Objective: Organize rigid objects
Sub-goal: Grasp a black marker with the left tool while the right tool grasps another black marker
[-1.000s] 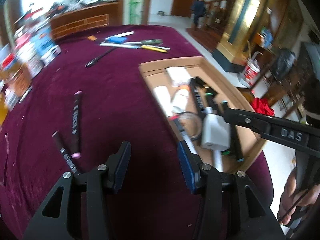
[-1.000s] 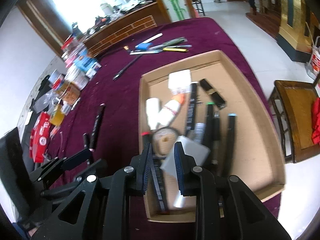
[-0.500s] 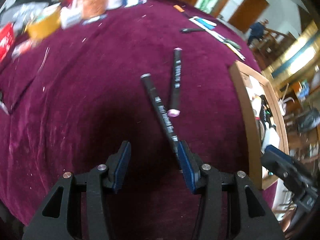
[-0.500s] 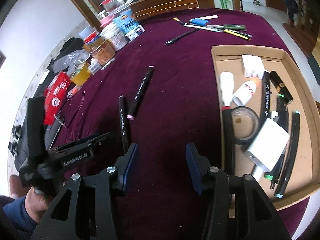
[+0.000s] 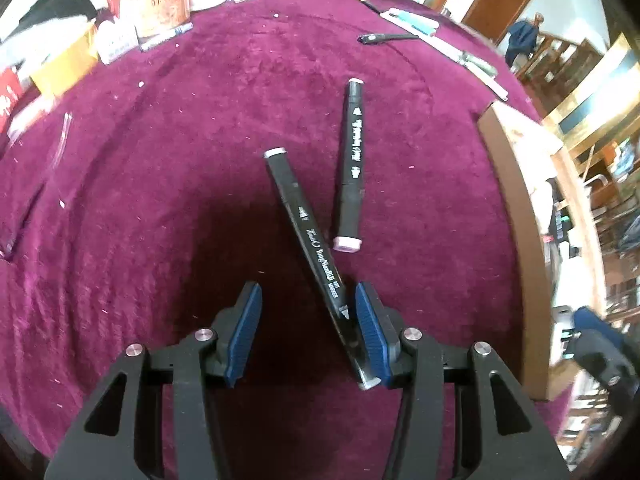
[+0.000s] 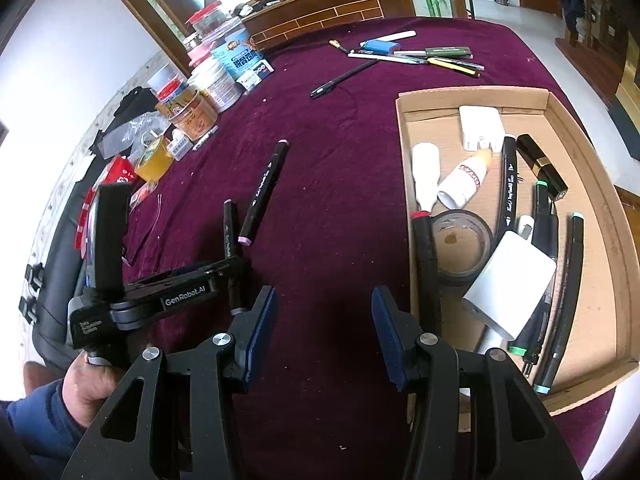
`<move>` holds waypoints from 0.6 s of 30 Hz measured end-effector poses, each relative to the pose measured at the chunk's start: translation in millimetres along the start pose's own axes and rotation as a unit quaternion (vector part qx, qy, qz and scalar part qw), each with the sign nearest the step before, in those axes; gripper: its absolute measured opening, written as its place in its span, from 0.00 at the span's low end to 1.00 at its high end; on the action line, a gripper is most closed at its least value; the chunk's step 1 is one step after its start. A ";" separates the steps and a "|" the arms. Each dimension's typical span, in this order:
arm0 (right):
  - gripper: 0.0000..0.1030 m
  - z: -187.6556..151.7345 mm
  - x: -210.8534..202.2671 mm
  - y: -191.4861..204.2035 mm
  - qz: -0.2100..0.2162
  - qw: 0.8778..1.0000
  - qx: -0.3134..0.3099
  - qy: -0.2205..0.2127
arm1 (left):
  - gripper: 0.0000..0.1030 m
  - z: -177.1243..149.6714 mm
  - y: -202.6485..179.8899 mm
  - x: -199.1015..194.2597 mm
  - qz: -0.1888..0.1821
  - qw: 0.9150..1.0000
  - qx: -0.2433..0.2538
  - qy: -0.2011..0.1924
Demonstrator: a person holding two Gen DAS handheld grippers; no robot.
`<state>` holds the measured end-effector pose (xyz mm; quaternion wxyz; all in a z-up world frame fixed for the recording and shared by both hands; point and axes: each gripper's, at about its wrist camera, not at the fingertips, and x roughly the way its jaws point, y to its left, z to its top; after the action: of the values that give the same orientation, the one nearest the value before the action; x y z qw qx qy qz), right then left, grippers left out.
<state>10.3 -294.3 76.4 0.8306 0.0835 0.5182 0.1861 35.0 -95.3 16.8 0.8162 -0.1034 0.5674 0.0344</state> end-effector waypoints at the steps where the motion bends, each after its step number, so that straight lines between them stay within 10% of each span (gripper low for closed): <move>1: 0.43 0.2 0.5 0.7 0.000 1.000 0.000 0.000 | 0.46 -0.1 1.9 -0.8 0.003 1.000 0.000 -0.004; 7: 0.43 4.1 9.3 10.0 -0.001 1.000 -0.005 0.006 | 0.13 -2.7 30.3 -3.9 -0.006 1.000 0.007 -0.020; 18: 0.43 57.8 49.0 40.0 -0.005 0.999 -0.010 0.034 | 0.13 -0.1 41.2 -3.6 -0.052 0.998 0.046 -0.010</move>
<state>72.3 -235.1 75.0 0.8139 0.0666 0.5450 0.1900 26.5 -54.9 14.8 0.8263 -0.0949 0.5542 -0.0326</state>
